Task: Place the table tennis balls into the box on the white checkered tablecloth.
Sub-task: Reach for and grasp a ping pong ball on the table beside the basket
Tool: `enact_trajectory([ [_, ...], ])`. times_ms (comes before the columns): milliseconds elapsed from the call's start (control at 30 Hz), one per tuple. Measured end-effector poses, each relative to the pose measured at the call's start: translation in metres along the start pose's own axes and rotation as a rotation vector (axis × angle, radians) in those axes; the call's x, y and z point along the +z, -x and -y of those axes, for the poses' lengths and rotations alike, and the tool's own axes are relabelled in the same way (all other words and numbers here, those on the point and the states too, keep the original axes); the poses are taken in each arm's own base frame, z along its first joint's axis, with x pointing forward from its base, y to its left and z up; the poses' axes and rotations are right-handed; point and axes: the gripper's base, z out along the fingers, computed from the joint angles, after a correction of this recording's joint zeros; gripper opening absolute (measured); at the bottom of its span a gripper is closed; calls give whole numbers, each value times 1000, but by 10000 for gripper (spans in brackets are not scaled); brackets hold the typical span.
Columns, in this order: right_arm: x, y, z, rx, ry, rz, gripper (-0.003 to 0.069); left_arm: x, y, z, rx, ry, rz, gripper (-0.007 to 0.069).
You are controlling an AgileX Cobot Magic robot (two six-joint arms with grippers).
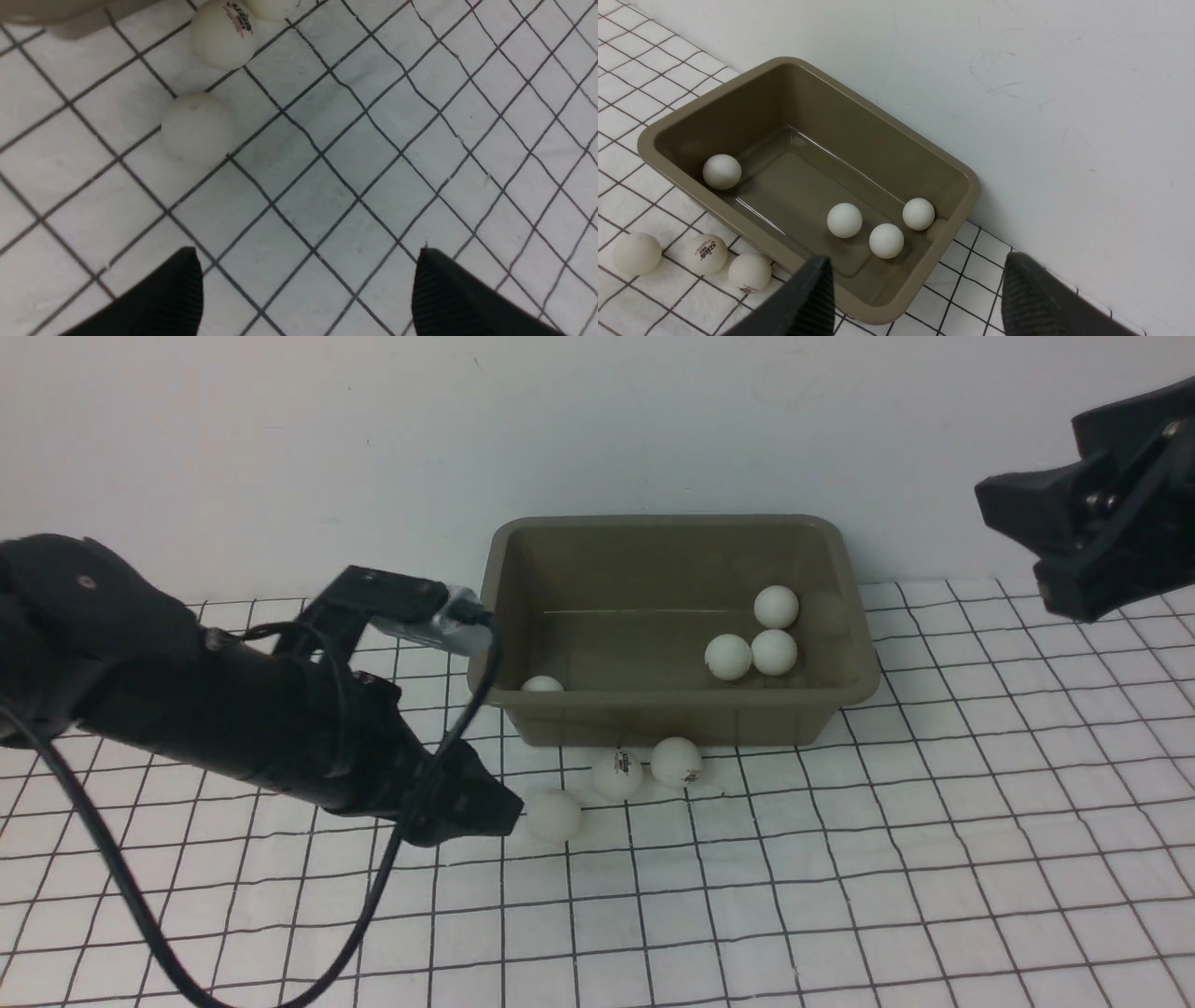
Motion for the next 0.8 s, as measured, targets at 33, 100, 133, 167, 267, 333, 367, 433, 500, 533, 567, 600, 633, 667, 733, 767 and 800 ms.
enact_trajectory([
  [33, 0, 0, 0, 3, 1, 0, 442, 7, 1, -1, 18, -5, 0, 543],
  [100, 0, 0, 0, 9, 5, 2, 442, 18, 1, -1, 53, -8, -3, 559],
  [133, 0, 0, -1, 12, 6, 2, 442, 26, 1, -1, 75, -9, -6, 571],
  [167, 0, 0, -1, 14, 7, 2, 442, 33, 0, -2, 80, -9, -16, 577],
  [267, 0, 0, -1, 15, 8, 2, 442, 51, -3, -9, 80, 7, -39, 584],
  [333, 0, 0, -1, 15, 8, 2, 442, 61, -5, -17, 83, 27, -48, 584],
  [367, 0, 0, -1, 15, 8, 2, 442, 65, -5, -20, 91, 37, -46, 587],
  [433, 0, 0, -1, 15, 8, 2, 442, 71, -4, -24, 95, 52, -17, 587],
  [500, 0, 0, -1, 15, 7, 3, 442, 75, -1, -27, 96, 60, 17, 587],
  [533, 0, 0, -1, 15, 7, 4, 442, 76, 0, -28, 100, 67, 41, 587],
  [567, 0, 0, -1, 15, 7, 5, 442, 78, 1, -30, 102, 72, 52, 587],
  [600, 0, 1, -1, 15, 7, 6, 442, 80, 2, -31, 111, 77, 63, 587],
  [633, 0, 1, -1, 15, 6, 6, 442, 83, 2, -33, 109, 84, 75, 587],
  [667, 0, 1, -1, 15, 6, 6, 442, 86, 2, -35, 118, 92, 82, 587],
  [733, 0, 1, -1, 15, 6, 6, 442, 94, 0, -40, 117, 92, 89, 587],
  [767, 0, 1, -1, 15, 6, 8, 442, 98, -1, -42, 111, 90, 91, 587],
  [800, 0, 1, 0, 15, 6, 10, 442, 102, -2, -44, 96, 89, 94, 587],
])
